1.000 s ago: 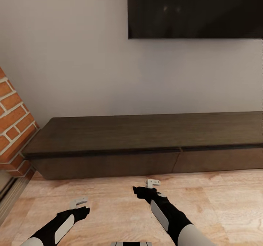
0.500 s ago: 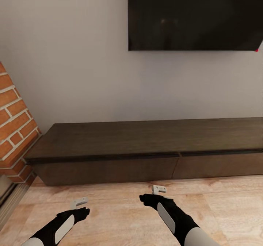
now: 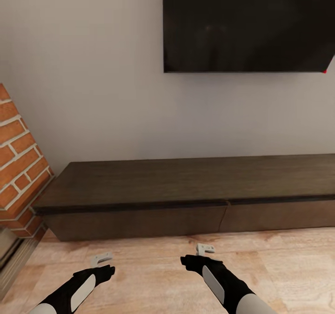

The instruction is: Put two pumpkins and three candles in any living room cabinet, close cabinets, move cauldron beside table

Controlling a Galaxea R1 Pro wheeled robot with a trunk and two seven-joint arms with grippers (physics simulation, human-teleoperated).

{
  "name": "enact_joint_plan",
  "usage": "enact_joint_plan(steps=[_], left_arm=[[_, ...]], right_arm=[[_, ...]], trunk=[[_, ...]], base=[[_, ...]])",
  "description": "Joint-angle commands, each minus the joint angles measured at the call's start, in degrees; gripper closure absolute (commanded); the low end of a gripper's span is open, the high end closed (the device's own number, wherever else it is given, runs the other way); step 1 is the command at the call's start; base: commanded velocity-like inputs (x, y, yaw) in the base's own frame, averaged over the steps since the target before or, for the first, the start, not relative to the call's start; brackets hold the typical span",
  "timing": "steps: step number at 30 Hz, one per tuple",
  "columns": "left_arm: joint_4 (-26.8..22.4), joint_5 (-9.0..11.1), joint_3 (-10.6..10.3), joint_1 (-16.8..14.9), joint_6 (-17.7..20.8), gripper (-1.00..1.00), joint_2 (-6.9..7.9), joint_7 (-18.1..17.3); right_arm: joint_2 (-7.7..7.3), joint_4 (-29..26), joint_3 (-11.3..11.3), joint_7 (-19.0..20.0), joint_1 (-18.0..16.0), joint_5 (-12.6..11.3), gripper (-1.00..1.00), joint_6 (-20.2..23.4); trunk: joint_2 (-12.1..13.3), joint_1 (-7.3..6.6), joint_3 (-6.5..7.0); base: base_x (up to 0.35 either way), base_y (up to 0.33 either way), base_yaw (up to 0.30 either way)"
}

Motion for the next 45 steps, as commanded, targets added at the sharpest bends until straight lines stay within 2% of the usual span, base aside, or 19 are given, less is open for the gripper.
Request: enact_joint_plan(steps=[1, 9, 17, 22, 24, 33, 45], left_arm=[[-0.2, 0.6, -0.5, 0.0, 0.1, -1.00, 0.08, 0.5], [-0.1, 0.7, -0.4, 0.0, 0.6, -1.00, 0.14, 0.5], [0.7, 0.6, -0.6, 0.0, 4.5, -1.00, 0.26, 0.7], [5.3, 0.4, -1.1, 0.1, 4.7, -1.00, 0.00, 0.8], [8.1, 0.1, -1.2, 0.1, 4.5, -1.00, -0.62, 0.8], [12.0, 0.0, -1.3, 0.2, 4.2, -1.00, -1.39, 0.8], [18.3, -0.3, -1.3, 0.4, 3.6, -1.00, -1.23, 0.8]], right_arm=[[-0.05, 0.5, 0.4, -0.6, 0.0, -0.6, -1.00, 0.1], [-0.04, 5.2, 0.4, -0.6, 0.0, -1.1, -1.00, -2.6], [-0.05, 10.6, 0.4, -0.5, 0.0, -0.8, -1.00, -3.4], [-0.09, 15.0, 0.4, -0.4, 0.0, -0.4, -1.00, -4.5], [-0.11, 16.8, 0.4, -0.4, 0.0, -0.6, -1.00, -5.6], [-0.12, 24.7, 0.3, -0.4, 0.0, -0.8, -1.00, -9.9], [-0.13, 27.3, 0.5, -1.2, 0.0, -0.5, -1.00, -12.7]], trunk=[[0.4, -0.24, 0.13], [3.6, -1.99, 1.57], [6.8, -3.75, 3.01], [8.8, -4.85, 3.84], [9.6, -5.29, 4.08], [13.2, -7.26, 4.91], [18.0, -9.90, 6.79]], base=[[0.000, 0.000, 0.000], [0.000, 0.000, 0.000], [0.000, 0.000, 0.000], [0.000, 0.000, 0.000], [0.000, 0.000, 0.000], [0.000, 0.000, 0.000], [0.000, 0.000, 0.000]])
